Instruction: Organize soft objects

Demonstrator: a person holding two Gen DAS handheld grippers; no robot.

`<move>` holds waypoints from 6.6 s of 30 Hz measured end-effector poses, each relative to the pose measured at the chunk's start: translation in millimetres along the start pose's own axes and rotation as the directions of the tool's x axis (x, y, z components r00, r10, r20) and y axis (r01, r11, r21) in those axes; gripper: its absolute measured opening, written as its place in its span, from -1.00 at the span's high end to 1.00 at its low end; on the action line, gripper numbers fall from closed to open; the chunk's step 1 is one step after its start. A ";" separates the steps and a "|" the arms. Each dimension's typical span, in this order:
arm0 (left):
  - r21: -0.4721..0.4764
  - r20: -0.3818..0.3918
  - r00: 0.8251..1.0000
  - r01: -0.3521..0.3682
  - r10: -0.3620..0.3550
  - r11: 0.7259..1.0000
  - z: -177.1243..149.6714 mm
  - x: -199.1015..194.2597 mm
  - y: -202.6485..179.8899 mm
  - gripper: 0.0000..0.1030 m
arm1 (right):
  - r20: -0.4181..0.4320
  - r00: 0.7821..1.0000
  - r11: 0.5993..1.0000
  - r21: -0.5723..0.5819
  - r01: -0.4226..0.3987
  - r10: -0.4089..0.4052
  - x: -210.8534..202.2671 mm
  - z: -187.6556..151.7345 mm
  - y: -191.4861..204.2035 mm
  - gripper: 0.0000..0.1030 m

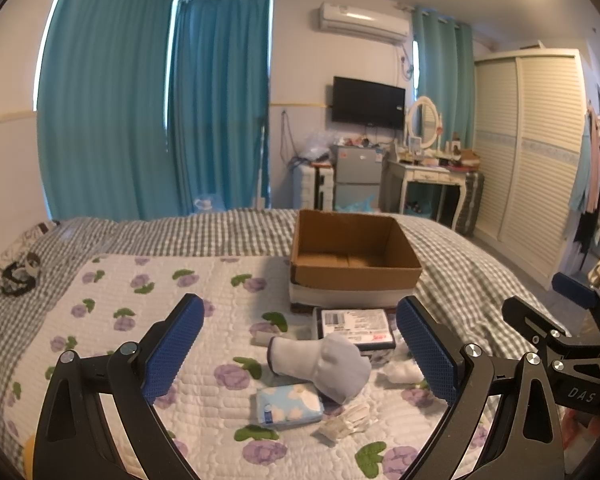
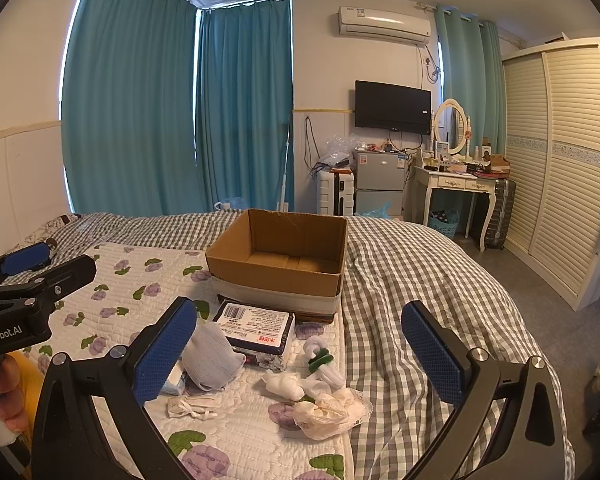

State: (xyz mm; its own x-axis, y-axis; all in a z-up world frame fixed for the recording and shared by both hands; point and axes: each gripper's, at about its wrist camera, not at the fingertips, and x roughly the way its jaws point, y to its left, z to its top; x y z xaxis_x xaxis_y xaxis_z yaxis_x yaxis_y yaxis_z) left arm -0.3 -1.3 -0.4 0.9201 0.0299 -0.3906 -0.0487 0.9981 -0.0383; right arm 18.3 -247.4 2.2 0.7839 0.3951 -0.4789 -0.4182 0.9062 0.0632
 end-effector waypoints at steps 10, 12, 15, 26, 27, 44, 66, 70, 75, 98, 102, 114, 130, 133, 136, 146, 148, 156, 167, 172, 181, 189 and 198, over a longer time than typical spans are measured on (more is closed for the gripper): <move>0.005 0.001 1.000 0.001 -0.001 1.000 3.5 -0.1 -1.9 -0.92 | 0.000 1.000 1.000 0.000 0.000 0.000 0.2 0.2 0.1 -1.00; 0.005 0.001 1.000 0.001 -0.001 1.000 3.1 -0.1 -2.0 -0.92 | 0.001 1.000 1.000 0.001 0.000 0.000 -0.4 0.1 -0.1 -1.00; 0.006 0.003 1.000 0.002 -0.002 1.000 4.4 0.2 -2.3 -0.92 | 0.002 1.000 1.000 0.001 0.000 0.000 -0.8 0.7 0.0 -1.00; -0.007 0.019 1.000 0.024 -0.023 1.000 12.9 -5.2 -5.0 -0.92 | -0.001 1.000 1.000 0.003 -0.003 0.003 -9.0 5.5 -2.7 -1.00; -0.005 0.006 1.000 0.015 -0.015 1.000 11.4 -1.7 -5.4 -0.92 | -0.012 1.000 1.000 0.005 0.003 -0.003 -8.0 4.9 -4.3 -1.00; -0.019 -0.393 0.916 0.084 -0.085 0.996 -93.2 91.8 -26.4 -0.88 | -0.539 0.839 0.989 0.071 0.129 -0.071 125.5 -88.6 -26.3 -0.77; -0.102 -0.550 0.798 0.228 -0.246 0.968 -121.1 143.7 -43.7 0.26 | -0.584 0.809 0.983 0.099 0.156 -0.069 137.2 -99.5 -30.4 0.47; -0.066 -0.537 0.809 0.243 -0.240 0.968 -118.1 131.2 -44.9 0.37 | -0.557 0.828 0.984 0.102 0.146 -0.065 126.3 -91.8 -27.0 0.47; -0.054 -0.497 0.827 0.274 -0.264 0.960 -110.2 113.6 -43.3 0.43 | -0.512 0.858 0.987 0.107 0.121 -0.049 107.5 -76.9 -21.8 0.47; 0.092 -0.152 0.948 0.296 -0.280 0.951 57.1 125.5 -35.1 0.44 | -0.207 0.974 0.996 0.005 -0.094 0.093 107.0 107.8 1.2 0.47; 0.141 -0.178 0.949 0.286 -0.260 0.948 71.0 184.9 -35.7 0.43 | -0.220 0.968 0.993 0.036 -0.115 0.120 163.2 121.4 -5.7 0.47; 0.180 -0.178 0.960 0.246 -0.214 0.952 52.4 288.3 -26.4 -0.52 | -0.305 0.946 0.992 0.090 -0.084 0.108 283.9 94.2 -30.4 0.03; 0.213 -0.042 0.987 0.163 -0.157 0.963 95.1 168.0 -7.8 -0.52 | -0.195 0.981 0.998 0.056 -0.013 0.024 167.8 140.5 -29.3 -0.60; 0.197 0.028 0.981 0.185 -0.194 0.963 111.0 109.7 -2.3 -0.53 | -0.145 0.989 0.999 0.037 -0.023 0.028 109.2 157.7 -17.6 -0.65; 0.190 0.095 0.975 0.181 -0.202 0.965 120.5 56.5 1.5 -0.73 | -0.114 0.993 1.000 0.019 -0.022 0.024 64.6 165.5 -4.6 -0.75; 0.180 0.068 0.983 0.157 -0.171 0.971 96.2 -4.8 27.8 -0.79 | -0.124 0.992 1.000 -0.021 -0.006 0.004 -14.8 124.4 34.0 -0.83; 0.180 0.025 0.989 0.136 -0.142 0.974 75.7 4.9 31.9 -0.79 | -0.149 0.989 1.000 -0.012 -0.011 0.009 -11.0 103.2 38.2 -0.83; 0.079 -0.215 0.974 0.093 -0.074 0.992 -30.9 62.1 42.2 -0.79 | -0.228 0.973 0.999 -0.023 -0.034 0.028 37.8 31.3 57.2 -0.83; 0.028 -0.494 0.862 0.145 -0.112 0.989 -126.5 142.6 17.3 -0.78 | -0.370 0.929 0.998 0.069 0.005 0.021 115.6 -48.2 33.3 -0.83; 0.010 -0.508 0.857 0.109 -0.088 0.994 -128.5 163.2 22.3 -0.63 | -0.394 0.919 0.997 0.080 0.015 0.018 128.8 -58.8 27.8 -0.83; 0.053 -0.460 0.883 0.136 -0.097 0.989 -111.7 148.4 41.9 -0.53 | -0.421 0.907 1.000 0.025 -0.014 0.023 137.7 -59.2 46.9 -0.83; 0.056 -0.361 0.933 0.027 -0.005 0.998 -86.1 143.8 90.4 -0.54 | -0.475 0.869 0.991 0.066 -0.119 0.136 162.8 -61.7 85.9 -0.83; 0.042 -0.375 0.927 0.011 0.006 0.999 -90.0 146.1 108.9 -0.54 | -0.535 0.843 0.998 0.022 -0.057 0.060 195.0 -76.4 115.2 -0.53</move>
State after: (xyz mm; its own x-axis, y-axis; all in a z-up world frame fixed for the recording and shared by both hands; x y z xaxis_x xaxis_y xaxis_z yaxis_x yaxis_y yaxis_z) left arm 93.9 106.8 -144.4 0.7066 0.0130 -0.7075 -0.0222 0.9997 -0.0038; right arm 87.9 -77.5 -150.9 0.3901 0.3063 -0.8683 -0.4522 0.8852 0.1092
